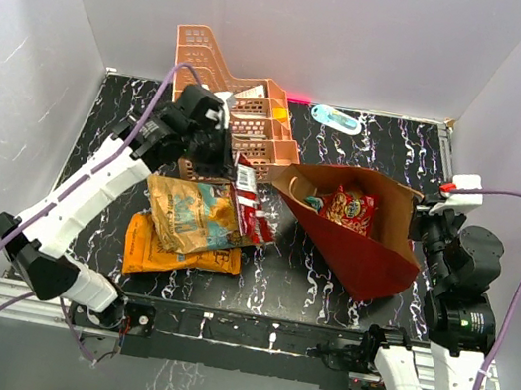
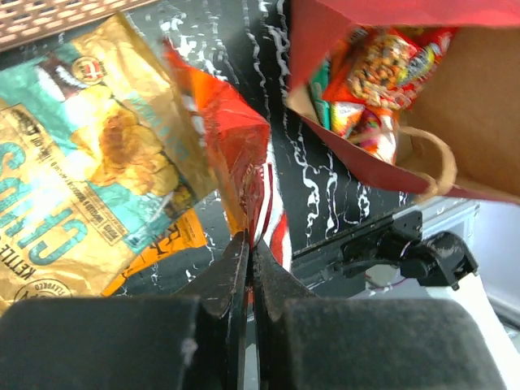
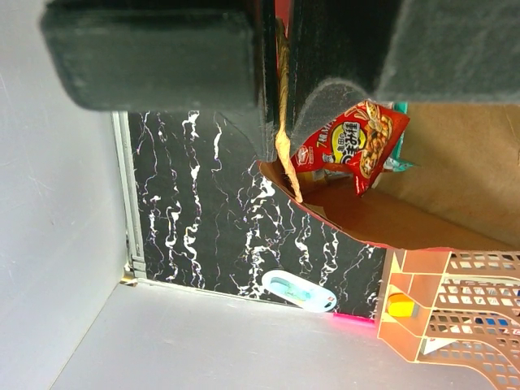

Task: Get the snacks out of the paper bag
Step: Place the snack at the center of the board.

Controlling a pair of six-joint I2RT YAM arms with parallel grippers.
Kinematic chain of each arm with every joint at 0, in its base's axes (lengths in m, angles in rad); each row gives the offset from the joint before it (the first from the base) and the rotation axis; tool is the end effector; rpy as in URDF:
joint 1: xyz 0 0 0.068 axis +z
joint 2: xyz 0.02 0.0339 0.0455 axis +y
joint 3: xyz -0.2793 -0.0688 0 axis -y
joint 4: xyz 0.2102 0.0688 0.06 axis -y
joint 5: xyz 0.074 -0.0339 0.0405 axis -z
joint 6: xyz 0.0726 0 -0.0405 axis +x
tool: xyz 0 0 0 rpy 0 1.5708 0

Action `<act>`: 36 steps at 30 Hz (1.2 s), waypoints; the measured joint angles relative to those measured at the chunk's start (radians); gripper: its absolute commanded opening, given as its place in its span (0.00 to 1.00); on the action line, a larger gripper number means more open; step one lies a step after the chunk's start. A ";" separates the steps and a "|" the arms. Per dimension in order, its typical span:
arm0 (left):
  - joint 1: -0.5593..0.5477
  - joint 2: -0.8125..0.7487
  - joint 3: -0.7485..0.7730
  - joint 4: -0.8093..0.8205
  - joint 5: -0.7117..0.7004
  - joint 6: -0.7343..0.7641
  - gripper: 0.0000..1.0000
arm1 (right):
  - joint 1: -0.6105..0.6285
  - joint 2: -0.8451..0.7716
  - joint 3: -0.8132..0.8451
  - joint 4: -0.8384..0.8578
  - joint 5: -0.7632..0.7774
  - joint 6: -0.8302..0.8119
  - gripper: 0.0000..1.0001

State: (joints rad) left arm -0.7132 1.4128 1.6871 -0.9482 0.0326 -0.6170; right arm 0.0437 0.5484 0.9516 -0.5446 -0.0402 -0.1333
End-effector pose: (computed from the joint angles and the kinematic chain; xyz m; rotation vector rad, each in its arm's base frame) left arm 0.2077 -0.1828 0.4126 0.1316 2.3506 -0.7292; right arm 0.0963 0.0071 0.3761 -0.1811 1.7026 -0.0321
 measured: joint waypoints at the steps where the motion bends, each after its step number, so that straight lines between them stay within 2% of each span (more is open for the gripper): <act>1: 0.053 0.000 -0.035 0.014 0.048 0.004 0.00 | 0.000 0.000 0.000 -0.001 0.000 -0.001 0.08; 5: 0.200 0.000 -0.130 0.061 0.190 0.019 0.00 | 0.000 0.000 0.000 -0.005 0.001 -0.006 0.08; 17: 0.379 -0.084 -0.316 0.066 0.327 0.085 0.00 | 0.000 0.002 0.000 -0.003 -0.011 -0.008 0.08; 36: 0.481 -0.119 -0.482 0.060 0.088 0.119 0.00 | 0.000 0.008 0.000 -0.004 -0.018 -0.008 0.08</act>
State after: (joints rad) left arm -0.2317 1.2942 1.2053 -0.8886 0.1204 -0.4980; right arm 0.0437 0.5560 0.9516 -0.5484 -0.0578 -0.1413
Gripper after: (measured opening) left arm 0.009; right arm 0.078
